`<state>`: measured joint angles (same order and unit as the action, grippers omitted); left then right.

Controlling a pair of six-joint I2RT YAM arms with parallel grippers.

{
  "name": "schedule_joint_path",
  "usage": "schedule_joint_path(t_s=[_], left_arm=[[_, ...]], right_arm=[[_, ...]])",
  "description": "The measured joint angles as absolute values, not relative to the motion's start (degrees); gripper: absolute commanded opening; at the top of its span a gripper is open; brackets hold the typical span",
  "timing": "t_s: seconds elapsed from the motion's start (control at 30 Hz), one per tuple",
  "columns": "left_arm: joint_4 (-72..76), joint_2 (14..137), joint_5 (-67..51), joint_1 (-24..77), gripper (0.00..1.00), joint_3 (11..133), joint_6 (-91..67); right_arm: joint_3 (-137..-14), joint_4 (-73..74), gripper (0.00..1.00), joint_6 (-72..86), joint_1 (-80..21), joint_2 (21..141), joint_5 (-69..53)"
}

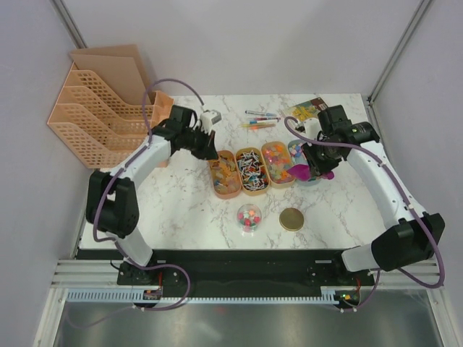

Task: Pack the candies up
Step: Scoop the fake candies from the storage box.

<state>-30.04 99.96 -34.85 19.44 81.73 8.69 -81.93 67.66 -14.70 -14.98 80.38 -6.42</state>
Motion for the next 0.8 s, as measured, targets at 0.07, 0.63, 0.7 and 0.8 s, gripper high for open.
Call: schedule_joint_path(t_s=[0.07, 0.63, 0.7, 0.8], left_arm=[[-29.52, 96.99, -32.01, 18.7, 0.02, 74.74, 9.45], [-20.53, 97.08, -25.04, 19.51, 0.02, 58.78, 9.98], [-20.12, 99.29, -25.04, 19.51, 0.02, 59.11, 9.98], [-20.6, 103.0, -25.1, 19.51, 0.02, 60.38, 9.98]], right_arm=[[-81.93, 67.59, 0.0, -13.47, -14.79, 81.3, -6.55], [-82.72, 67.2, 0.0, -9.47, -14.9, 88.82, -7.2], [-82.85, 67.16, 0.0, -9.21, -15.09, 89.73, -7.14], [-83.37, 66.76, 0.0, -8.99, -15.49, 91.02, -6.85]])
